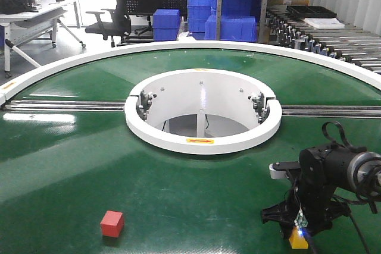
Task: Pick red and yellow blocks into blue bin
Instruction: 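Lower the right gripper onto the yellow brick and close it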
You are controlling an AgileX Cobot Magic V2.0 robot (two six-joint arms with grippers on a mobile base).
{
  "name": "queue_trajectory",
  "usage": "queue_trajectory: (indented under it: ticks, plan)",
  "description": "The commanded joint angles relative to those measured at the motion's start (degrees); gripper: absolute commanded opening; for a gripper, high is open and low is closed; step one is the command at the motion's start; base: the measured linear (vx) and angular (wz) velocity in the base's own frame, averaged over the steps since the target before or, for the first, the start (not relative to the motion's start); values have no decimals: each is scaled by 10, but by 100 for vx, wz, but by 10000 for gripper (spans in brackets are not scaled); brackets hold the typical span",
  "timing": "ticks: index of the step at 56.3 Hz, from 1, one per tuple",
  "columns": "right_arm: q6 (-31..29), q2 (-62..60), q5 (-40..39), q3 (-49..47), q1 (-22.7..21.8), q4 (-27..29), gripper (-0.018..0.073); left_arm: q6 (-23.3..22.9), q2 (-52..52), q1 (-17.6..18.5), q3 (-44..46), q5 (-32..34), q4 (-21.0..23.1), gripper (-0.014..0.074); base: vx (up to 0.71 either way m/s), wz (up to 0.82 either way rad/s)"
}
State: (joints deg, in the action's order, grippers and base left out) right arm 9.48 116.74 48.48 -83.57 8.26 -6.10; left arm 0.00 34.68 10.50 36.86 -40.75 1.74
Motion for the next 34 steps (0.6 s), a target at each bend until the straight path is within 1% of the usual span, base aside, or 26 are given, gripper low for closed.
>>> queue_trajectory:
  ticks: [1, 6, 11, 15, 20, 24, 34]
  plan:
    - [-5, -36, -15, -18, -3, -6, 185, 0, 4, 3, 16, 40, 4, 550, 0, 0]
    - [-10, -50, -13, -17, -1, -5, 151, 0, 4, 3, 16, 40, 4, 550, 0, 0]
    - [-22, -81, -12, -13, 1, 1, 153, 15, 5, 3, 16, 44, 6, 550, 0, 0]
    - [-36, -122, -21, 6, 8, 4, 155, 15, 17, 6, 18, 51, 6, 550, 0, 0]
    - [-54, -183, -58, 53, 25, 3, 158, 15, 44, 21, 20, 58, 7, 550, 0, 0]
    - [-56, -233, -88, 99, 40, 3, 161, 16, 70, 37, 23, 61, 7, 550, 0, 0]
    - [-60, -356, -97, 191, 75, 3, 165, 30, 173, 74, 62, 52, 7, 550, 0, 0]
